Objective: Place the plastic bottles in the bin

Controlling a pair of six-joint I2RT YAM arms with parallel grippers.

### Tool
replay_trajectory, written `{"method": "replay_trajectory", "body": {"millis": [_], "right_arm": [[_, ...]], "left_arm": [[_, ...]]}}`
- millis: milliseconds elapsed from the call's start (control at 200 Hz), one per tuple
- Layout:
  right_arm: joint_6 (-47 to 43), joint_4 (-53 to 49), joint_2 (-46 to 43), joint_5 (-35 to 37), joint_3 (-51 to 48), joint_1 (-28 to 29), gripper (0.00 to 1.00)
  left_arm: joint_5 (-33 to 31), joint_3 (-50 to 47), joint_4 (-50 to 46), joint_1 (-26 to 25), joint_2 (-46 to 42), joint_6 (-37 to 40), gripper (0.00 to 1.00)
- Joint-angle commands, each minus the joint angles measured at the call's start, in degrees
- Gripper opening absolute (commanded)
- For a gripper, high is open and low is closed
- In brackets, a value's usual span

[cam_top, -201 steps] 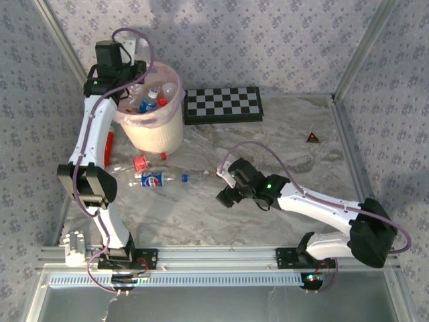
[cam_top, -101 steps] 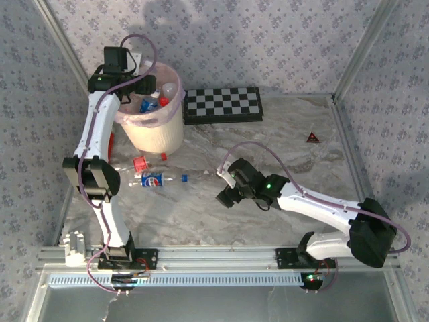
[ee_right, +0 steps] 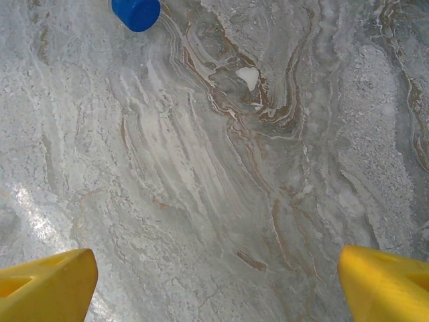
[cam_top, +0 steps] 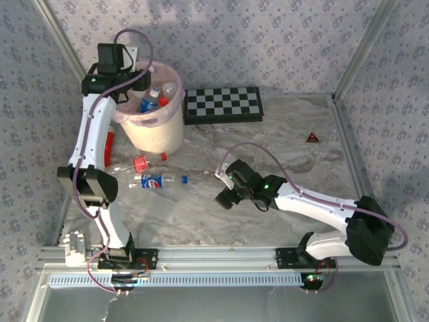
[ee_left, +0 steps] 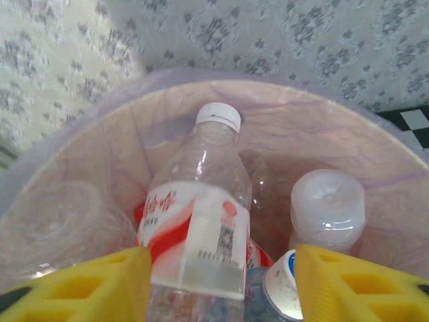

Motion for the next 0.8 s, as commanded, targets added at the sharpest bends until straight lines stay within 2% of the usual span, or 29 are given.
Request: {"method": "replay_trajectory", "body": {"millis": [0,95,275,460,595,710,795], "right_arm": [[1.05,-0.11,0.28,0.93,-0.66,0.46,0.94],[1.14,0.0,-0.07,0.93,-0.96,0.58,0.94],[0.88,0.53,-0.16,0.67,-0.95,0.53,0.94],[0.9,1.55,0.99,0.24,-0.51,0.5,0.94],[0.71,2.41,1.24,-0.04,-0.8,0.51,0.95],[0.02,3.37,1.11,-0.45,-1.12,0.17,0.95],[-0.65,4.42,1.07,-1.03,-1.37,-0.31,0.96]], "left_arm": [[-2.07,-4.87,0.92,-0.35,-0.74,0.22,0.49],[-2.13,-8.55,2.21,-0.38,-1.52,-0.29,0.44],[-0.75,-8.68,4.0,-0.44,-4.9,-1.15,0.45],[0.63,-1.88,1.42,-0.62,-7.62,-1.78,0.66],[0.11,0.14,-0.02,-0.72,-12.0,-3.42,0.77],[-1.19,-2.67,-2.37,-0.71,-18.23,-6.27,0.82],[-2.19,-11.59,-2.04,-0.72,-26.18,-10.15,0.85]]}}
